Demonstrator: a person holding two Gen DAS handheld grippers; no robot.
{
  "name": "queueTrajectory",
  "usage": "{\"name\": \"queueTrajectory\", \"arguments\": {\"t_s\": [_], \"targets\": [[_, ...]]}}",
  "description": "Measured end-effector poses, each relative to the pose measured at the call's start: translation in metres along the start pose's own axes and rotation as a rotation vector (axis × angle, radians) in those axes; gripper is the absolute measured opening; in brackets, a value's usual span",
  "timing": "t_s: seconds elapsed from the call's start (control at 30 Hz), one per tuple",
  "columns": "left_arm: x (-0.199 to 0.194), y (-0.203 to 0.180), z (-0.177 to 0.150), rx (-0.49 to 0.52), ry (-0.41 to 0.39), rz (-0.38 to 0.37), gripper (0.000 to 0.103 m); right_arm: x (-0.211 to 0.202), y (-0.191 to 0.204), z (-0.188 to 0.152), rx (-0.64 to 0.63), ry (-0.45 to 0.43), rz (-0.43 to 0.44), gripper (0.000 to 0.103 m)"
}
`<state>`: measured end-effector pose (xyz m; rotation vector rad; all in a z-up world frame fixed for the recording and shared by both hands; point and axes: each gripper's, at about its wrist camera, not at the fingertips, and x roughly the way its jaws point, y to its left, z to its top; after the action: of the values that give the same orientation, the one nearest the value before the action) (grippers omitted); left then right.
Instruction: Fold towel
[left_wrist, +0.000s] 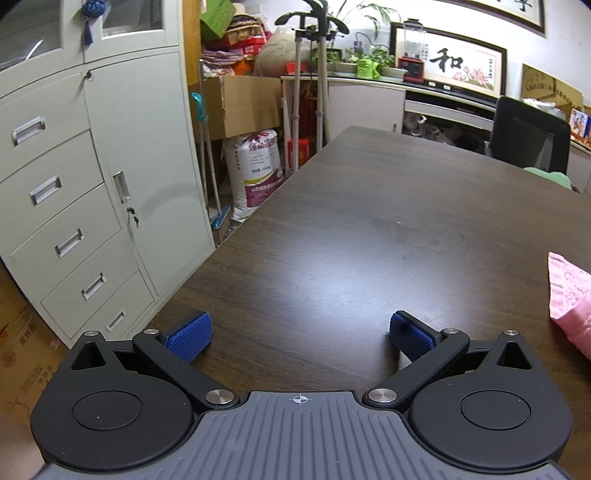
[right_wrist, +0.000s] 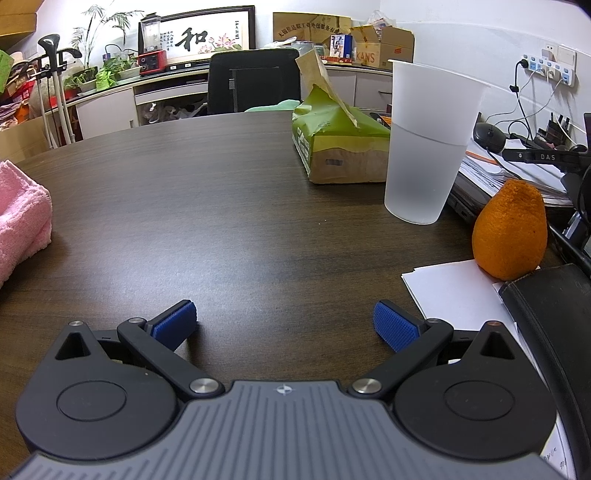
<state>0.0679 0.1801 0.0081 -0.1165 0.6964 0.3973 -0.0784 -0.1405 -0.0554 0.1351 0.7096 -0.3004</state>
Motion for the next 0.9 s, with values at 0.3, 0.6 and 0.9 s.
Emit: {"name": "queueTrajectory", "arguments": {"t_s": [0.3,0.6,0.9], "targets": [[-0.016,-0.038,0.016,0.029,-0.015,-0.075,0.103,-0.028,0.038,0.019,-0.015,-0.076,0.08,0.103],[-0.014,-0.071,0.006,0.115,-0.029,-0.15,0.103,-0.047,0.124,0.051,-0.105,-0.096,0.313,0.103],[-0.005,-0.061,0.007,0.123,-0.02,-0.128,0.103,-0.041,0.24,0.099,-0.123,-0.016,0.577,0.103]]}}
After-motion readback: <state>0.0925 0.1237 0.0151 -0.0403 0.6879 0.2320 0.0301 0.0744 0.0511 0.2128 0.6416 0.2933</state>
